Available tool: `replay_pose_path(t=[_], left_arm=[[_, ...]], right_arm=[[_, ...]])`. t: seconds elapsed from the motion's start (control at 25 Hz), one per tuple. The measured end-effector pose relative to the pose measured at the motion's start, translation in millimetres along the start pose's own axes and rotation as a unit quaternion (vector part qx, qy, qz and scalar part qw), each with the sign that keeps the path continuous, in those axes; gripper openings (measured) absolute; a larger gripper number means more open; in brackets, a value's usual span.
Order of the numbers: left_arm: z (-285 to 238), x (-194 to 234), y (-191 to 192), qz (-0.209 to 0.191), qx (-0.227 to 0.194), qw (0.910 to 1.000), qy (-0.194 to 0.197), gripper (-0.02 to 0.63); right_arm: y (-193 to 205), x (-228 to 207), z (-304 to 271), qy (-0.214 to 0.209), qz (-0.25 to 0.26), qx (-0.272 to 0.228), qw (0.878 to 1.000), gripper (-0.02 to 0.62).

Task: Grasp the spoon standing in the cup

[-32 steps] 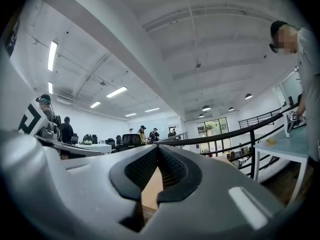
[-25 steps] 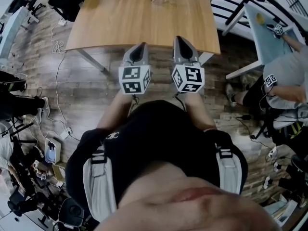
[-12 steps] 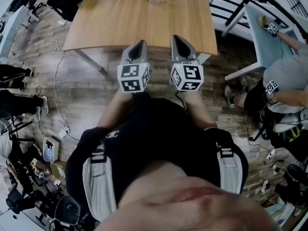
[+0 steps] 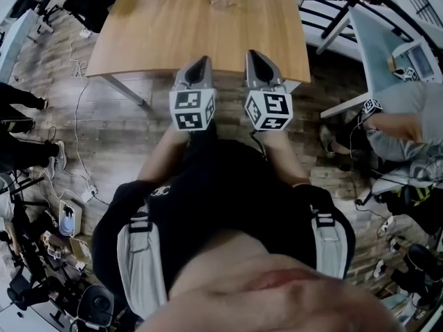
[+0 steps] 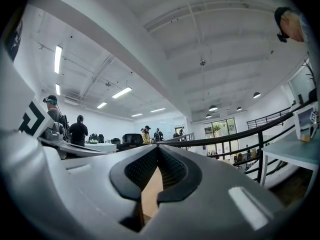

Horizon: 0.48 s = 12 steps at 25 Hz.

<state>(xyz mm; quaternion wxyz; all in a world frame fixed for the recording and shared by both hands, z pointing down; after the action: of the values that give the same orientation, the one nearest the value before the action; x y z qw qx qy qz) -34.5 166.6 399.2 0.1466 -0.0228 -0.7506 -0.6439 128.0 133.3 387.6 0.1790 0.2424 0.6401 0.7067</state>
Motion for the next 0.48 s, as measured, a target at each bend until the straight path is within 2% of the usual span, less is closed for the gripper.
replay_pose_path(t=[0.48], left_arm=[[-40.6, 24.9, 5.2, 0.006, 0.009, 0.9999, -0.008, 0.012]], right_arm=[[20.1, -8.7, -46.5, -0.013, -0.006, 0.015, 1.000, 0.000]])
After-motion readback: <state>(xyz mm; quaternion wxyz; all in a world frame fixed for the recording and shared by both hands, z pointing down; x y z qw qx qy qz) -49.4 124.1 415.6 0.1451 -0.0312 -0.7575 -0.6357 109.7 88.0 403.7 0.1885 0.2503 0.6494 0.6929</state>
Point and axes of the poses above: the fingertips, and each gripper's own axes: z backward along the fingers, x to its left, y out of its underside, the point moved 7 cm from there along z, backward along the fingers, and after that the axes turned 11 degrees about z, right-handed, at the moved point
